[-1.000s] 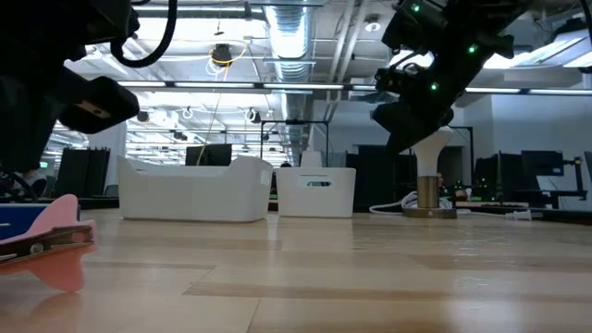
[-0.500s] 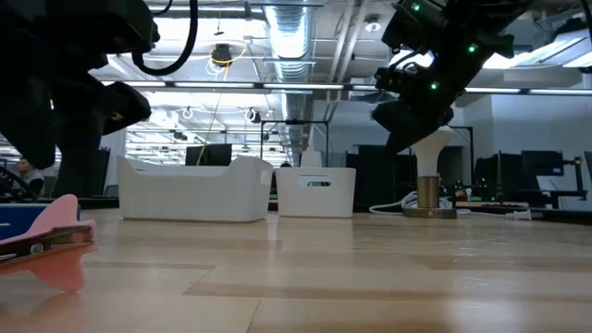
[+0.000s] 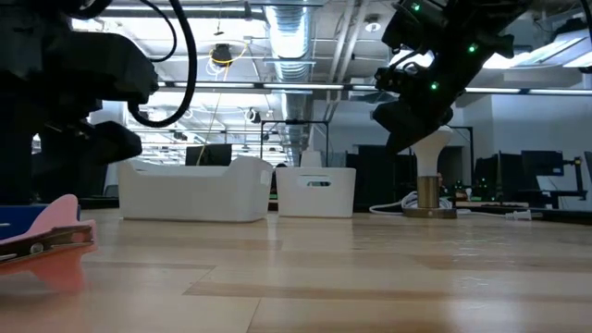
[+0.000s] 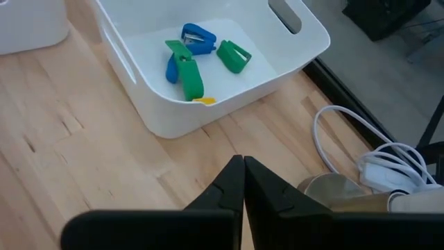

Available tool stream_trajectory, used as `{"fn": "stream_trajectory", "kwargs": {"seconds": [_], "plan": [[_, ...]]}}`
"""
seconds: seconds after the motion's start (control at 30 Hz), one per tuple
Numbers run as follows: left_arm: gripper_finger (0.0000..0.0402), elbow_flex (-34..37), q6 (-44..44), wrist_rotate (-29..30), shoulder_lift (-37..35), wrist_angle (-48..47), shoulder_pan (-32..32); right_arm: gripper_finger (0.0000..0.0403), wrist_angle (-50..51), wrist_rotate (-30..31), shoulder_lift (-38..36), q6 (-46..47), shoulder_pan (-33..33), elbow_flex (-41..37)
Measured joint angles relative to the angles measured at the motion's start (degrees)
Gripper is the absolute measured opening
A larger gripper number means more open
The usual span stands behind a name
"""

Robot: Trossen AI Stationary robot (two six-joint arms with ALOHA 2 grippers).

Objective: Pick and place Stapler, Stapler remover, tape
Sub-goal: Put the dark blue tape into the black transparent bin

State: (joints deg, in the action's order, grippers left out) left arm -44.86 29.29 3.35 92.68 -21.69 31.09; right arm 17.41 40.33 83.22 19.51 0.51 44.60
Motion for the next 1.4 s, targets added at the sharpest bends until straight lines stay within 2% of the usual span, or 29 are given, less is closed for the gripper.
{"fn": "stream_trajectory", "kwargs": {"seconds": [0.17,0.47,0.73,0.93,1.03,1.13,1.27,1.4], "plan": [[0.0131,0.0,0.0,-0.1,-0.5,0.2,0.0,0.0001,-0.1,0.0,0.0,0.0,0.0,0.0],[0.0015,0.0,-0.5,0.1,-1.3,0.3,0.0,0.0001,-0.2,0.0,0.0,0.0,0.0,0.0],[0.0011,0.1,-5.5,4.4,-3.4,-0.3,-1.2,0.0001,-0.3,0.0,0.0,0.0,0.0,0.0],[0.0010,0.1,-10.3,7.9,-10.9,-0.8,-4.1,0.0001,-0.3,0.0,0.0,0.0,0.0,0.0],[0.0010,0.1,-14.1,12.3,-15.9,-0.9,-5.6,0.0001,-0.4,0.0,0.0,-0.2,-0.1,0.0],[0.0010,1.2,-18.5,19.9,-21.5,-0.5,-7.2,0.0001,-0.6,0.1,-0.1,-1.1,-0.5,0.0],[0.0010,7.6,-20.3,29.3,-29.6,3.8,-10.5,0.0001,-3.9,0.4,-1.2,-3.7,-1.8,0.0],[0.0010,17.9,-24.2,29.4,-38.3,17.3,-14.8,0.0001,-10.8,0.4,-2.7,-9.4,-4.4,0.0]]}}
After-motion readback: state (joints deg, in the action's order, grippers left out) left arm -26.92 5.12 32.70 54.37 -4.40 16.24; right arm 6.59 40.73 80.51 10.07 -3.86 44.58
